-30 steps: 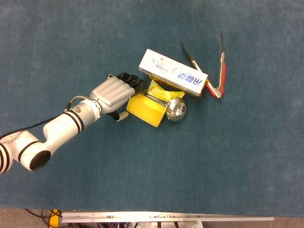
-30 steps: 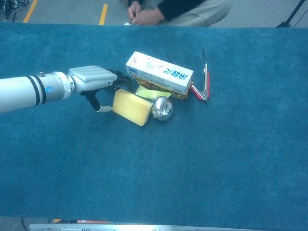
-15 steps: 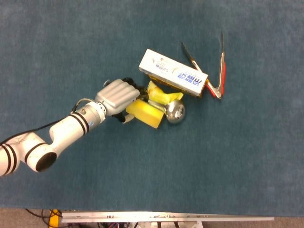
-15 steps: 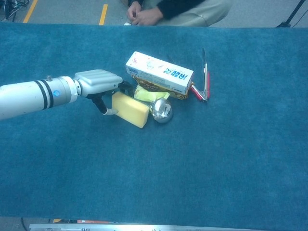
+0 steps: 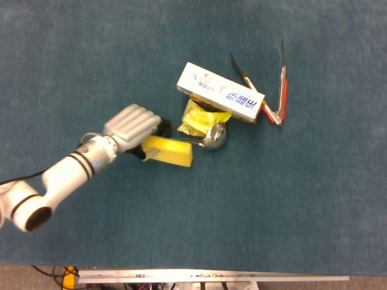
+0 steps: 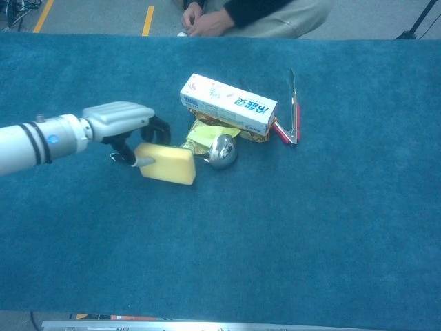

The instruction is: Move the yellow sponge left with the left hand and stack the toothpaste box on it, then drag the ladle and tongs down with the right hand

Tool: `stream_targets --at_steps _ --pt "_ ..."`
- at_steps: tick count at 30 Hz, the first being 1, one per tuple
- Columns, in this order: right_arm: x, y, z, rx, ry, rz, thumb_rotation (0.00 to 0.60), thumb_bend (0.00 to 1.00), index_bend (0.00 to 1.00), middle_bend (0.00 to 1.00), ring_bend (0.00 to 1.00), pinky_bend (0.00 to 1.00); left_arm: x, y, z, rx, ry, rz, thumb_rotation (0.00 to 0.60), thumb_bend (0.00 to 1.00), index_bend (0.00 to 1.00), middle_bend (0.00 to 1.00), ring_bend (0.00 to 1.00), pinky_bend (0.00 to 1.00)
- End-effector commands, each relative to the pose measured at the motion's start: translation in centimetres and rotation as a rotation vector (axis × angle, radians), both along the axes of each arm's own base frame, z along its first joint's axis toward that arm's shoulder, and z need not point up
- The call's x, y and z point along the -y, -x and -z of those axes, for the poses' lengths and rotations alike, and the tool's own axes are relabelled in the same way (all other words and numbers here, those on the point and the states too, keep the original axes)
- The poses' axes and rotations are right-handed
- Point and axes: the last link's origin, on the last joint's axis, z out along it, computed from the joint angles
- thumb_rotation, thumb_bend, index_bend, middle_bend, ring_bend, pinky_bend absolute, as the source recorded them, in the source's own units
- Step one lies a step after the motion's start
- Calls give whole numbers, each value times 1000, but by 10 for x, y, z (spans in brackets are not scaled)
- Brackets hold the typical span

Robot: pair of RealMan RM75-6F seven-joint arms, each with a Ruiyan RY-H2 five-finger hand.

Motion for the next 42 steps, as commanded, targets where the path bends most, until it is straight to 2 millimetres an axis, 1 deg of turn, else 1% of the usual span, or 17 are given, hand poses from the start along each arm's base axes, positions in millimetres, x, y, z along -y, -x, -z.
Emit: stream_targets --at_steps 1,5,6,8,14,21,26,31,38,42 --pt "0 0 0 0 -2 -2 600 36 198 335 266 279 7 11 -13 -5 -15 -8 600 342 436 473 452 378" --pt "1 -3 3 1 -9 -11 600 36 198 335 266 279 19 28 -37 -35 -63 -9 600 342 436 472 452 378" --pt "2 -3 3 1 -9 -11 600 36 198 335 266 279 20 30 -40 -37 -68 -10 600 342 436 472 452 378" --pt "2 -4 4 0 -12 -16 600 36 198 335 266 279 25 39 -50 -51 -93 -23 600 342 436 472 452 378" --pt "3 -7 6 -1 -20 -21 600 36 198 335 265 279 40 61 -69 -82 -127 -70 600 342 435 472 452 378" --pt "4 -11 9 -2 -30 -34 600 36 198 335 266 280 53 81 -78 -125 -145 -110 600 342 433 470 448 375" --pt "4 -13 11 0 -34 -40 600 36 198 335 266 279 53 94 -81 -179 -162 -111 600 342 433 469 447 375" --pt "3 -13 10 -1 -31 -35 600 36 198 335 266 279 59 98 -84 -196 -157 -123 600 342 433 469 447 374" --pt "4 -15 13 1 -41 -44 600 36 198 335 266 279 66 109 -89 -254 -147 -155 600 342 433 471 446 374" --pt "4 -16 15 3 -44 -47 600 36 198 335 266 279 72 108 -90 -250 -140 -167 600 342 433 472 446 374"
